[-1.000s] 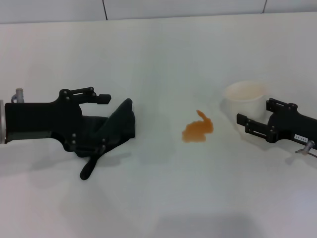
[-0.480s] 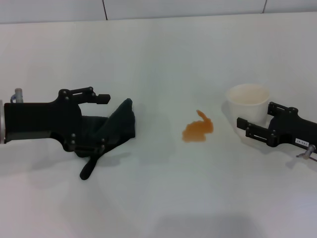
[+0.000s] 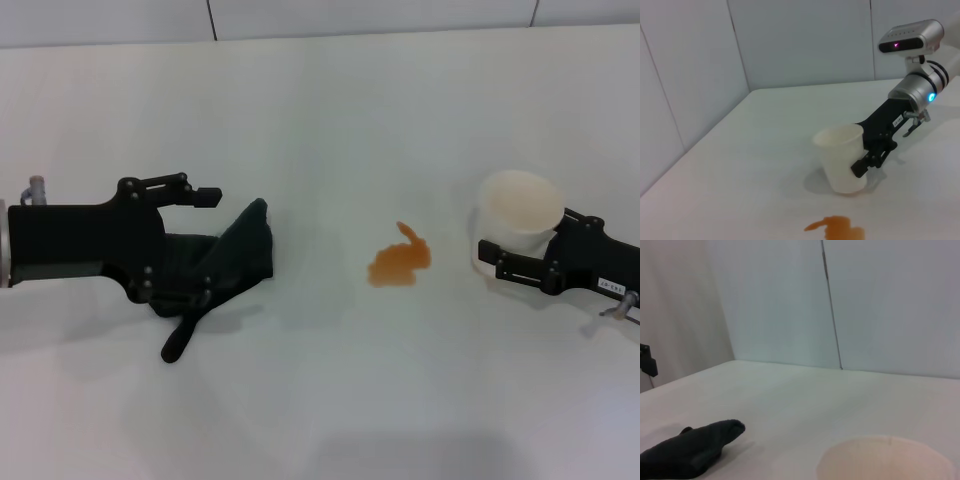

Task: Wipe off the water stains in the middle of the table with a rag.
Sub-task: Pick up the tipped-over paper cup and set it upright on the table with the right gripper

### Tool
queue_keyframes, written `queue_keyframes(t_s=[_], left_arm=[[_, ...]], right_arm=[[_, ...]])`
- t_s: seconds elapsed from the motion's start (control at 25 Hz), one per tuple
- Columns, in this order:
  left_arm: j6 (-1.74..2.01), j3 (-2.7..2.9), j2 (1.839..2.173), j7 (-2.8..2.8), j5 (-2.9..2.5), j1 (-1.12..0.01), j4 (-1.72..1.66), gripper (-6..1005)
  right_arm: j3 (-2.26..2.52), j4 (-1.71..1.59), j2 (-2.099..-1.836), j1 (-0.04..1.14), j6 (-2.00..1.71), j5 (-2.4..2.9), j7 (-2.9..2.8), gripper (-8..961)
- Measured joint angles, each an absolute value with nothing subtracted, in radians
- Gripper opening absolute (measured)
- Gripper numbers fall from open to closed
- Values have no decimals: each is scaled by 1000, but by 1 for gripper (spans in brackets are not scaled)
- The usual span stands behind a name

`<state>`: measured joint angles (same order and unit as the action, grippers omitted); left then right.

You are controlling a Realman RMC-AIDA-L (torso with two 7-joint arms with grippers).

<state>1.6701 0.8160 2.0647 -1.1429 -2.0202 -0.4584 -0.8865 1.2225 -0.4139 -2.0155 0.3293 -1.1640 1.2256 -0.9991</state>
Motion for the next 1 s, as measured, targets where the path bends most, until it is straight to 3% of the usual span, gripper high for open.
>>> queue_keyframes(t_s=[1.0], left_arm=[[1667, 816, 2065, -1151, -2020, -453, -898, 855]], right_arm=[[1222, -400, -2011, 297, -1142, 1233, -1000, 864]])
